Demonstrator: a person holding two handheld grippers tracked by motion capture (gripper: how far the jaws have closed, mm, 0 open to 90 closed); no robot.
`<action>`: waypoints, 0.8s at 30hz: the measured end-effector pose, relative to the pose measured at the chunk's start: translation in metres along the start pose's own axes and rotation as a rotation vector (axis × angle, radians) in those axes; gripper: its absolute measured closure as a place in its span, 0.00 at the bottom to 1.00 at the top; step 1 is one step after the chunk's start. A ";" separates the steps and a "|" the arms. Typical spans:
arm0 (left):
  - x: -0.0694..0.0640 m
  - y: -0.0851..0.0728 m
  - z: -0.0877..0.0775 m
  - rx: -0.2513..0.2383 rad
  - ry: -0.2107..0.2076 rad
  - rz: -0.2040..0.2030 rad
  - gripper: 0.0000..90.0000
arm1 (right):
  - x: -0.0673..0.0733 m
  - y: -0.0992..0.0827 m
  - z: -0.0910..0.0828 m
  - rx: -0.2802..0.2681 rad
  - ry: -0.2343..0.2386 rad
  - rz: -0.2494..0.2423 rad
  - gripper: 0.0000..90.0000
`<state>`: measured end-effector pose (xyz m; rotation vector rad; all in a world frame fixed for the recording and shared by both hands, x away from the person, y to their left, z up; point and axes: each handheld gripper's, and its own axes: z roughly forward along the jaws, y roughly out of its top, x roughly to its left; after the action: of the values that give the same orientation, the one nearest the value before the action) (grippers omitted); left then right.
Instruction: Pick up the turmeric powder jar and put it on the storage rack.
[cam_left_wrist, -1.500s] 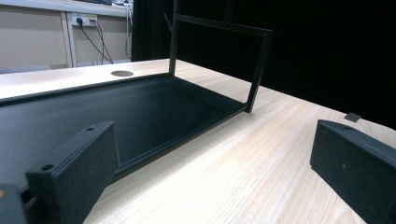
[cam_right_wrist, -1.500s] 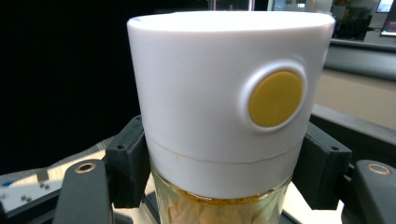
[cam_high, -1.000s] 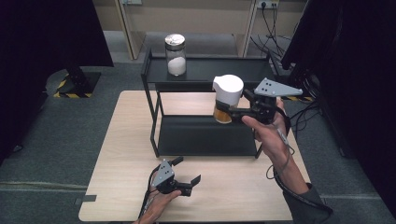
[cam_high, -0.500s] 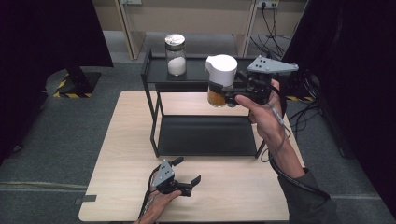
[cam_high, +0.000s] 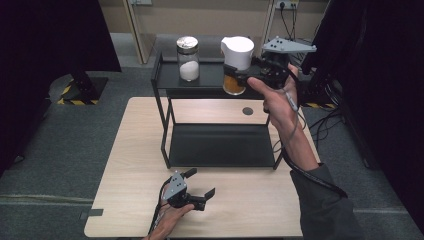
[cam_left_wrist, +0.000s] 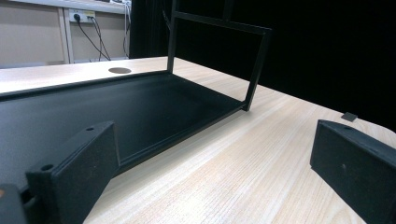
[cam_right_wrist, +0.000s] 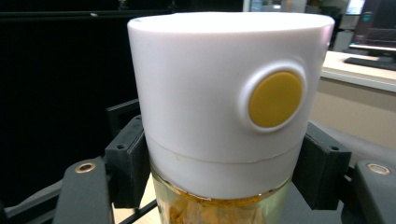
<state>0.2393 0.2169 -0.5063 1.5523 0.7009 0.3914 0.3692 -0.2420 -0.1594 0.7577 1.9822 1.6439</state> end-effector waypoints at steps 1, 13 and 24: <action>0.000 0.000 0.000 0.000 0.000 0.000 0.01 | 0.000 0.001 0.002 -0.002 -0.010 -0.001 0.34; -0.001 0.000 0.000 0.001 -0.004 0.003 0.01 | -0.006 0.003 0.020 -0.005 -0.085 0.025 0.34; -0.002 0.000 0.000 0.003 -0.007 0.009 0.01 | -0.011 0.002 0.036 -0.005 -0.139 0.050 0.34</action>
<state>0.2382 0.2158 -0.5060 1.5594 0.6897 0.3921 0.4013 -0.2225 -0.1640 0.9014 1.8758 1.5778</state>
